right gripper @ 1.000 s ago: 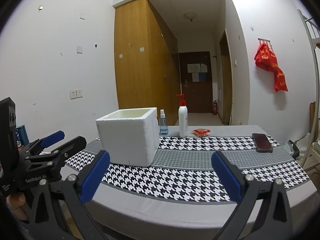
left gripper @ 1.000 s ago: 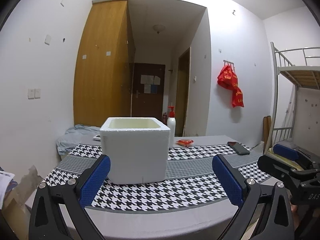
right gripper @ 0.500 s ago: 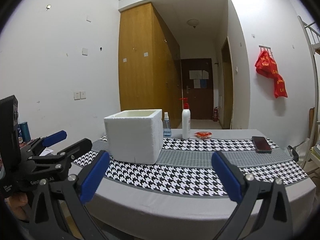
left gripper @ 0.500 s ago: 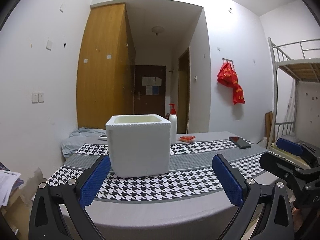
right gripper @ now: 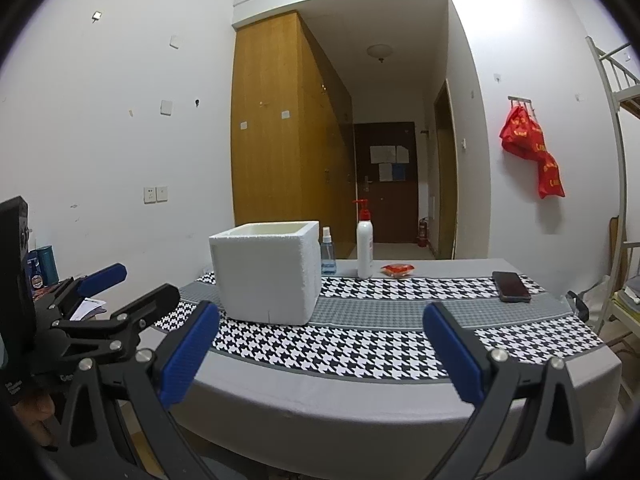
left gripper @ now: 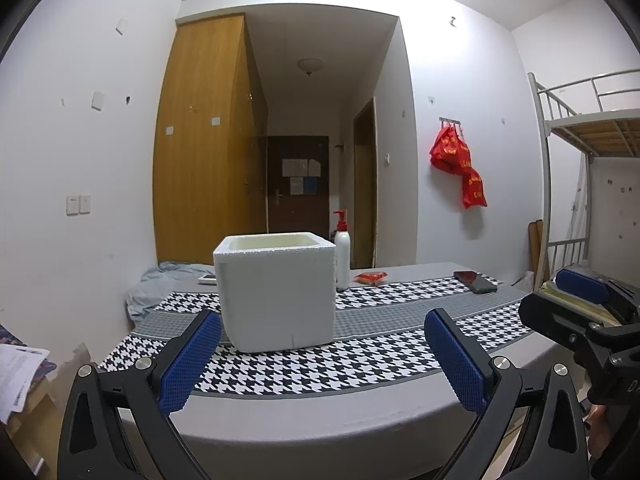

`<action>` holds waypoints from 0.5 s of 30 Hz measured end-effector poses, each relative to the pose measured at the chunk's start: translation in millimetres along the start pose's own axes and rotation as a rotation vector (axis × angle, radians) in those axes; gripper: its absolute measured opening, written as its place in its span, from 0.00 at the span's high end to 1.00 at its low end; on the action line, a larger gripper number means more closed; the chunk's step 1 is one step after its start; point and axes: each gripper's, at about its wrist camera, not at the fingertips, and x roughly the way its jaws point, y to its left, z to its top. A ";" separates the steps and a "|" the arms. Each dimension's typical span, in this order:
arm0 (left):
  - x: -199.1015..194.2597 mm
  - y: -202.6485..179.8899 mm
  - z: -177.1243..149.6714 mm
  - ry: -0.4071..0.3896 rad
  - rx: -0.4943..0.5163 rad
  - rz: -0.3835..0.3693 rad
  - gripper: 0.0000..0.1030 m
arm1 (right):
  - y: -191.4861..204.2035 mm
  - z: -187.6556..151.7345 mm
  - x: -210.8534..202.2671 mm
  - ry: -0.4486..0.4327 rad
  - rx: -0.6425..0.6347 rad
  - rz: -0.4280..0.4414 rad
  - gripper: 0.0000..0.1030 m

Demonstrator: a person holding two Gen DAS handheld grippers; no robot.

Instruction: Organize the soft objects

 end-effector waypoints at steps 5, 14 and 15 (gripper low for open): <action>2.8 -0.5 -2.5 0.005 0.002 0.005 0.01 | -1.2 -2.5 2.8 0.009 0.003 0.002 0.00; 2.5 -1.0 -4.3 0.005 0.006 0.014 0.01 | -1.8 -2.2 3.9 0.010 0.005 -0.001 0.00; 2.2 -2.0 -4.6 0.003 0.009 0.019 0.01 | -1.4 -2.2 4.6 0.012 0.001 -0.001 0.00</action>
